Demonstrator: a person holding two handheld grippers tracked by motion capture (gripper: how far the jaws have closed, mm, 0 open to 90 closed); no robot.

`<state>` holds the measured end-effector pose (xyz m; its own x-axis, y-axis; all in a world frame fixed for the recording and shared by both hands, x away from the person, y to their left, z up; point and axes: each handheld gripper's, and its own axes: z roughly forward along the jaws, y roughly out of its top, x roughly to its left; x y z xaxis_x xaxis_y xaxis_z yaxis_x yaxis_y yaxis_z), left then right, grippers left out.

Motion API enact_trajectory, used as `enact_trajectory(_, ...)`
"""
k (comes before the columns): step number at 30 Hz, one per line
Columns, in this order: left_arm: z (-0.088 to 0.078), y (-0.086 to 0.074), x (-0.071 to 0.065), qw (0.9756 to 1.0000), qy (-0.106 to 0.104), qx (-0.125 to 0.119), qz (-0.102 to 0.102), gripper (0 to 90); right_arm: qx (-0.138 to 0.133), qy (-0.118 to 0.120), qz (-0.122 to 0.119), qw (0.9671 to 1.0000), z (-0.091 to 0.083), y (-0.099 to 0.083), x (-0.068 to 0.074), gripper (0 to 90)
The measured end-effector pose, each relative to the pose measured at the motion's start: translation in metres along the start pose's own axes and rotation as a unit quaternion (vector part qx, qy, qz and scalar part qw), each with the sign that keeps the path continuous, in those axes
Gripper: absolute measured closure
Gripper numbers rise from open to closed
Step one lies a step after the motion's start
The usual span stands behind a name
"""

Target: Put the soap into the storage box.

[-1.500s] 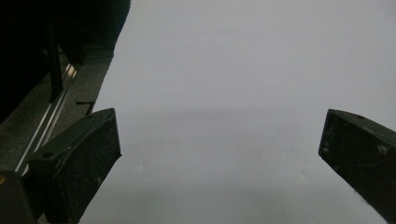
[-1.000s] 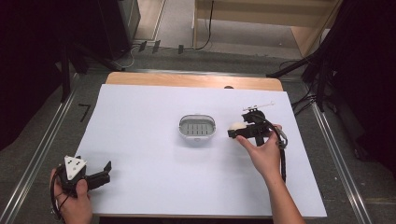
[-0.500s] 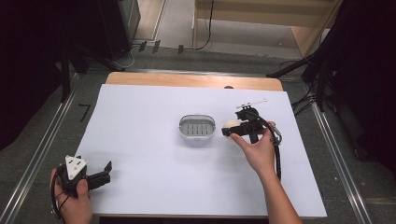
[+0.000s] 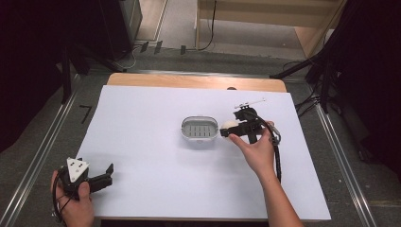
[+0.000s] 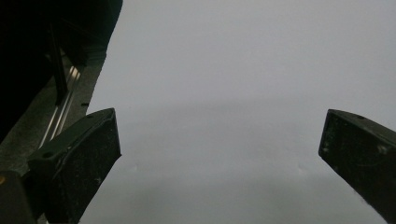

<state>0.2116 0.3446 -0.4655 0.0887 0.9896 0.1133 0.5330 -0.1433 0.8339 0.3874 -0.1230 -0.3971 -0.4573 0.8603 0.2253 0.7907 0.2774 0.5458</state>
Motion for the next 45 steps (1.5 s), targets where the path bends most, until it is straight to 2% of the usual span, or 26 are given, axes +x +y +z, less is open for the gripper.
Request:
enact_trajectory(12,0.0,0.0,0.0,1.0,-0.001,0.001,0.0,0.0,-0.003,0.003,-0.01,0.9999,-0.002,0.01,0.012,24.4)
enact_trajectory(30,0.0,0.0,-0.001,1.0,-0.001,0.001,0.007,0.0,0.001,0.014,-0.019,0.9997,0.009,0.019,0.025,24.4)
enact_trajectory(45,0.001,0.0,-0.002,1.0,-0.001,0.002,0.01,0.0,0.006,0.025,-0.029,0.9992,0.022,0.035,0.046,24.4)
